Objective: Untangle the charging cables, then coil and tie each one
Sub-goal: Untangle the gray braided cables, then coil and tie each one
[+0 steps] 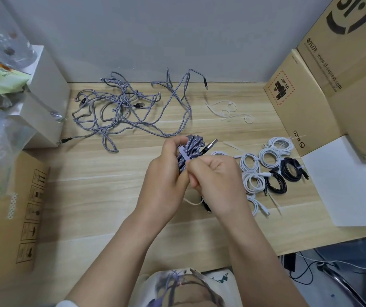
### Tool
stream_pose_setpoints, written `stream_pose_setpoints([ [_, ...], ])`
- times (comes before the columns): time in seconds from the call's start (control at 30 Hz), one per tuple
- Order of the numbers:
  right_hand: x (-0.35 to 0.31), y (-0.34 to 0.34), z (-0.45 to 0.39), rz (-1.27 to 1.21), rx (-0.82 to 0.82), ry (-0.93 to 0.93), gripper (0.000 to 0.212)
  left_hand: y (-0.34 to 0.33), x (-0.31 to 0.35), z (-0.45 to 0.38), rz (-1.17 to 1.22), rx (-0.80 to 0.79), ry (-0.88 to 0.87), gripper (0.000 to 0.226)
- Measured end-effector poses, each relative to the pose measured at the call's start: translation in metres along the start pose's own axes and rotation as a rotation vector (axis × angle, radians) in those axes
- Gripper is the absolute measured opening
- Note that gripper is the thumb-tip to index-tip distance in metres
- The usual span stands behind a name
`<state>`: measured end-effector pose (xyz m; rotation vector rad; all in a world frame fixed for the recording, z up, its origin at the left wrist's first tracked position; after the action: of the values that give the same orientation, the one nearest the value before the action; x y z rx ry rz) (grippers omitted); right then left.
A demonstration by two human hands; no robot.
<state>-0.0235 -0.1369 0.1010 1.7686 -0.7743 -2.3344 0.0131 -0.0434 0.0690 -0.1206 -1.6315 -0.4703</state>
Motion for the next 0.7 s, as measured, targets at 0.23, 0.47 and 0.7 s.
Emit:
stream_pose_setpoints([
  [0.23, 0.0053, -0.0002, -0.0027, 0.0, 0.012, -0.086, 0.027, -0.0051, -0.0011, 0.0015, -0.084, -0.007, -0.008, 0.049],
  [0.47, 0.0083, -0.0009, -0.0043, 0.032, 0.08, -0.049, 0.033, -0.0074, -0.0009, 0.0018, -0.109, -0.023, 0.009, 0.044],
  [0.7, 0.0063, 0.0021, -0.0061, 0.275, 0.205, 0.207, 0.009, -0.0056, -0.0011, 0.0013, -0.052, -0.029, 0.027, 0.034],
])
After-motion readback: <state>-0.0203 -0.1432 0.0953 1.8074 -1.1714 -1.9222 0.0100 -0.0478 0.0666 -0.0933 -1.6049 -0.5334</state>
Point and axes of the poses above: each hand's wrist, its own z-axis away from the middle knuckle, its own y-axis out of the back of the hand, x = y × z, the point moved 3 cm from there along -z, towards the middle knuckle, and after that the axes turned 8 degrees about z, right-handed, at the moved point
